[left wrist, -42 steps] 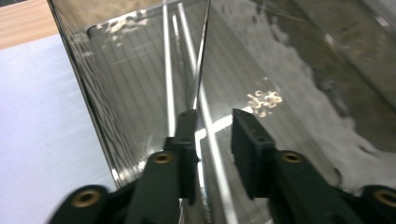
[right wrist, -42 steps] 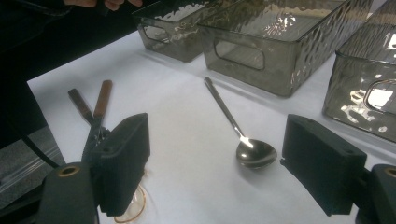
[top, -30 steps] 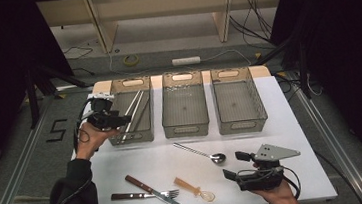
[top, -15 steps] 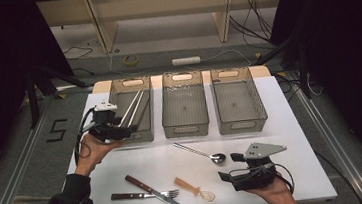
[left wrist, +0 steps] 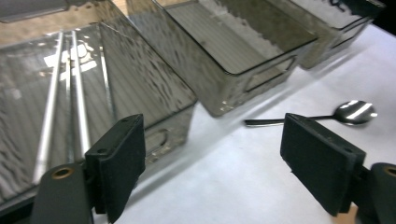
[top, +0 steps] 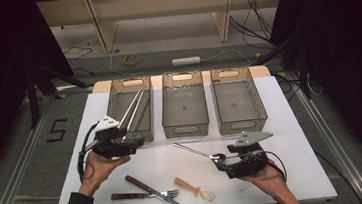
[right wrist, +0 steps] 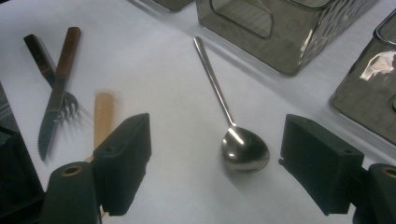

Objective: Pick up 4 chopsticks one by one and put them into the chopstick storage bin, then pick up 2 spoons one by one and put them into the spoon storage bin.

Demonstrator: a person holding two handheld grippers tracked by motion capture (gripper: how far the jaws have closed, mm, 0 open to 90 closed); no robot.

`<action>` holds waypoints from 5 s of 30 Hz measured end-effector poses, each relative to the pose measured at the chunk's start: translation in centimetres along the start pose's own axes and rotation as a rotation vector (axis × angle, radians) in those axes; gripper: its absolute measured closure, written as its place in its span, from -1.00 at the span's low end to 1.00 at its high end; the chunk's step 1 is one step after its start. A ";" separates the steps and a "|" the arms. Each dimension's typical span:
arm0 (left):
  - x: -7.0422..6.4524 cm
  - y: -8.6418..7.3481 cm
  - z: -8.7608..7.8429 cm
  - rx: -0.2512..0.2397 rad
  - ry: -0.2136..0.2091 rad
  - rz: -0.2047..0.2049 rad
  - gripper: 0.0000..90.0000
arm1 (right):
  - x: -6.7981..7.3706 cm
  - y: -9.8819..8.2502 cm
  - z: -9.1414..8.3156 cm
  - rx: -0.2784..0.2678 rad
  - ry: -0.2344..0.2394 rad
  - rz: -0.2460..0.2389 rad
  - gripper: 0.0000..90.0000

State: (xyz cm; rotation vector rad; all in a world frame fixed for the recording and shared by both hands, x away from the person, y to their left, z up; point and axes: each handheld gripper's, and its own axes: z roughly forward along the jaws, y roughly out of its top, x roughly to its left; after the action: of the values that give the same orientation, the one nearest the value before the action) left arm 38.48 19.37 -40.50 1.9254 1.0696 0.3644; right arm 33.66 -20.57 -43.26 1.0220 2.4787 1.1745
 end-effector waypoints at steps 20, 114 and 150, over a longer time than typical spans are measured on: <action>-1.9 -3.0 -1.6 -0.062 -0.014 0.005 -0.58 | -2.5 1.4 3.6 0.126 0.026 0.032 -0.43; -4.6 -4.9 -2.7 -0.077 -0.026 0.130 -0.63 | -2.7 2.6 7.0 0.465 0.049 -0.068 0.24; -4.8 -4.9 -2.6 -0.060 -0.025 0.151 -0.61 | -3.8 2.2 4.6 0.442 0.114 0.022 0.98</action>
State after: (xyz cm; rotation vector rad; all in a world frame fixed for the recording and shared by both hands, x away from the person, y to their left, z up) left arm 31.41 18.16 -42.26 1.9574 0.8903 0.4497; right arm 39.67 -19.33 -45.02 1.1102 2.9020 0.7179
